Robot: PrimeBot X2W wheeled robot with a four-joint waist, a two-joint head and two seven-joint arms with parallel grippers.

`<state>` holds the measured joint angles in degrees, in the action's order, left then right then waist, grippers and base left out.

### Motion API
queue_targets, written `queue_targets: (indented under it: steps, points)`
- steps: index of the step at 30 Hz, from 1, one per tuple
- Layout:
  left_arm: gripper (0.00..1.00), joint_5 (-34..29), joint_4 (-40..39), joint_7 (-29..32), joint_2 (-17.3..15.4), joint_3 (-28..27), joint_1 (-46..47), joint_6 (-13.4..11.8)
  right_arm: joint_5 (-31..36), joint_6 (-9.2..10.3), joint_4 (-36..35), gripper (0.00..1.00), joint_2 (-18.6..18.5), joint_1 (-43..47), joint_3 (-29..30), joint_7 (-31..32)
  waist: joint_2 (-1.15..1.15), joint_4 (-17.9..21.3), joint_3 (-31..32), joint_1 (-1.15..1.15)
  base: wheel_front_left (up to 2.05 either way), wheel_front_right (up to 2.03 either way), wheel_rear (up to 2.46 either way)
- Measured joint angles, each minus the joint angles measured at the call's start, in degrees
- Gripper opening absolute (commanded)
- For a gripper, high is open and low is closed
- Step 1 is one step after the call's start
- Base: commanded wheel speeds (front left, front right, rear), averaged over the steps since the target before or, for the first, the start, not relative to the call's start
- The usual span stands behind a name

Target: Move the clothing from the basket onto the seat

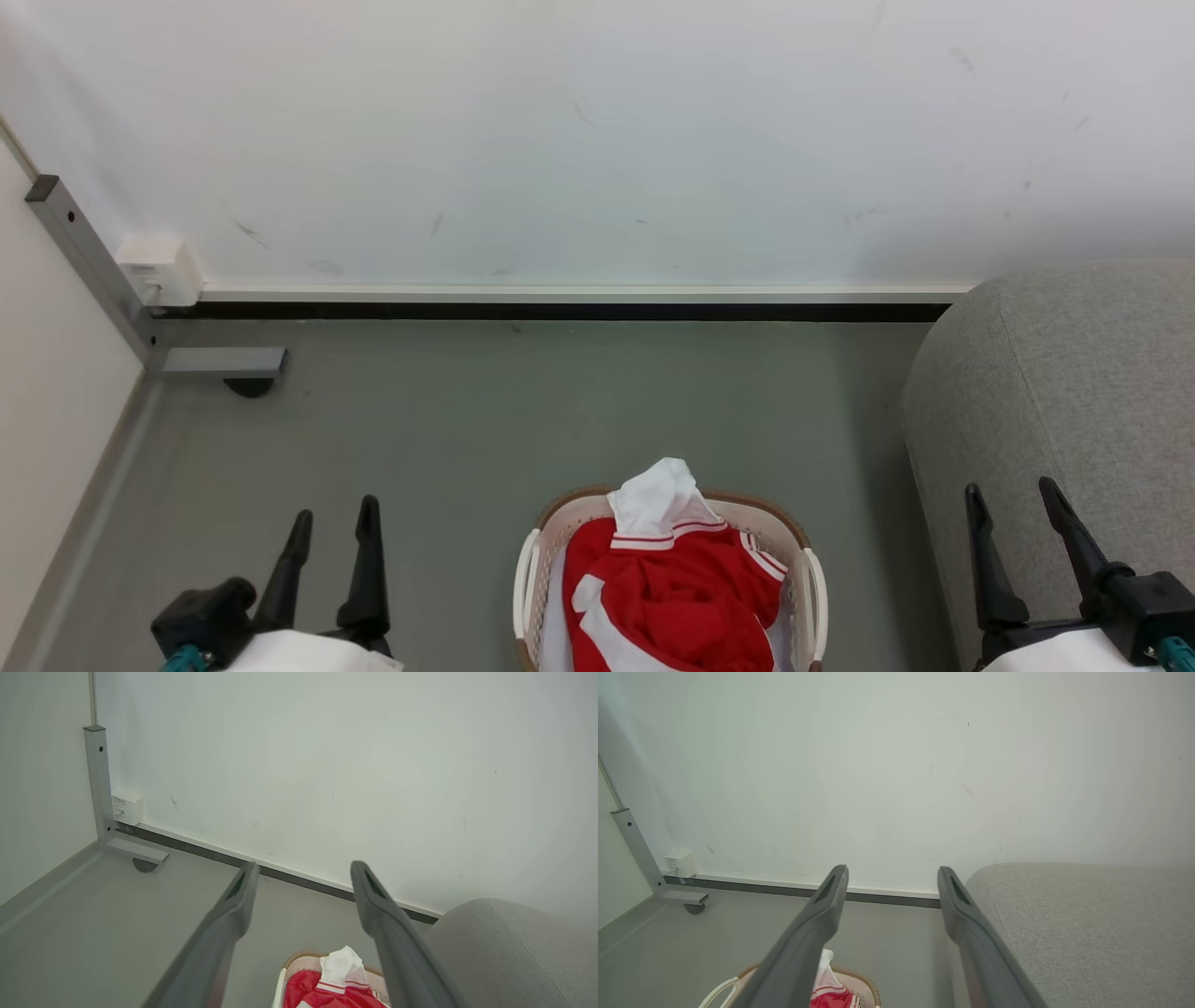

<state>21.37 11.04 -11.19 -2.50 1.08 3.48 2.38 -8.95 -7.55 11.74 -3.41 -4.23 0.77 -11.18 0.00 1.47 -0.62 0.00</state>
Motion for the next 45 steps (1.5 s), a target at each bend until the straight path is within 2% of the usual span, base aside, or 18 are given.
queue_targets:
  steps: [30,45]
  points:
    - [1.00,-13.07,1.55,-3.39,-0.12,-0.12,-0.55,-0.05,12.62,0.00,0.99,1.00,0.37,0.08,1.19,-3.39,0.00,0.70,-0.11,0.00,0.00,0.00,0.00]
    - [1.00,-14.36,1.96,-3.93,-0.15,-0.53,-0.46,0.20,14.00,0.00,1.18,1.00,0.51,-0.13,1.63,-3.97,0.00,1.08,-0.74,0.00,0.00,0.00,0.00]
